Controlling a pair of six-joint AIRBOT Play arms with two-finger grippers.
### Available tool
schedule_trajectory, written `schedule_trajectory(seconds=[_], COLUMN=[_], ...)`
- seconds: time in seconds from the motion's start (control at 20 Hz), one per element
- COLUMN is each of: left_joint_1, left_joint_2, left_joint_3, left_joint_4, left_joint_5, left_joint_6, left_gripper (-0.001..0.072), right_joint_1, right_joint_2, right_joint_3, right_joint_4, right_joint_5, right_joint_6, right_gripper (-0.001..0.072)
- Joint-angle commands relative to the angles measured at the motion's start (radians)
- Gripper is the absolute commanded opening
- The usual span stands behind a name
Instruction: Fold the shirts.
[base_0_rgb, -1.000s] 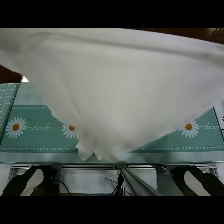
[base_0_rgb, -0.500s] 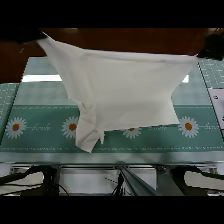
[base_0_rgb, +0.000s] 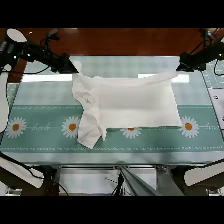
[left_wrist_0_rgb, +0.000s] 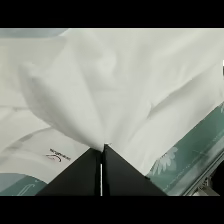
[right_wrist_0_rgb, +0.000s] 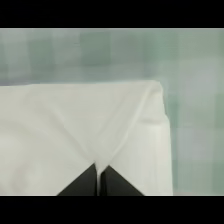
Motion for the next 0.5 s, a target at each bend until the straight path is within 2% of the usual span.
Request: schedule_trajectory(seconds=[0.0,0.05,0.1,0.2,0.3,0.4,0.45], left_joint_1=[0.004,0.011,0.024,0.051,0.066,0.065,0.065], left_joint_2=[-0.04,-0.031,-0.021,0.011,0.077,0.188,0.246], left_joint_3=[0.005,0.012,0.025,0.04,0.027,-0.07,-0.147], left_joint_4=[0.005,0.012,0.032,0.156,0.393,0.516,0.513], left_joint_5=[-0.039,-0.066,-0.121,-0.248,-0.35,-0.336,-0.31], left_joint_6=[-0.062,-0.081,-0.092,-0.141,-0.152,-0.157,-0.15], left_gripper=[0.0345,0.0575,0.0593,0.0574,0.0574,0.0574,0.0575], right_joint_1=[0.0,-0.006,-0.01,-0.026,-0.055,-0.097,-0.126], right_joint_2=[-0.035,-0.024,-0.01,0.039,0.095,0.15,0.177], right_joint_3=[0.006,0.013,0.023,0.034,0.034,0.006,-0.029], right_joint_4=[0.065,0.088,0.089,0.03,-0.064,-0.128,-0.12], right_joint_5=[-0.004,0.019,0.054,0.157,0.257,0.29,0.287], right_joint_6=[-0.021,-0.056,-0.085,-0.124,-0.095,-0.087,-0.087], right_gripper=[0.021,0.0336,0.0369,0.0369,0.0369,0.0373,0.0421])
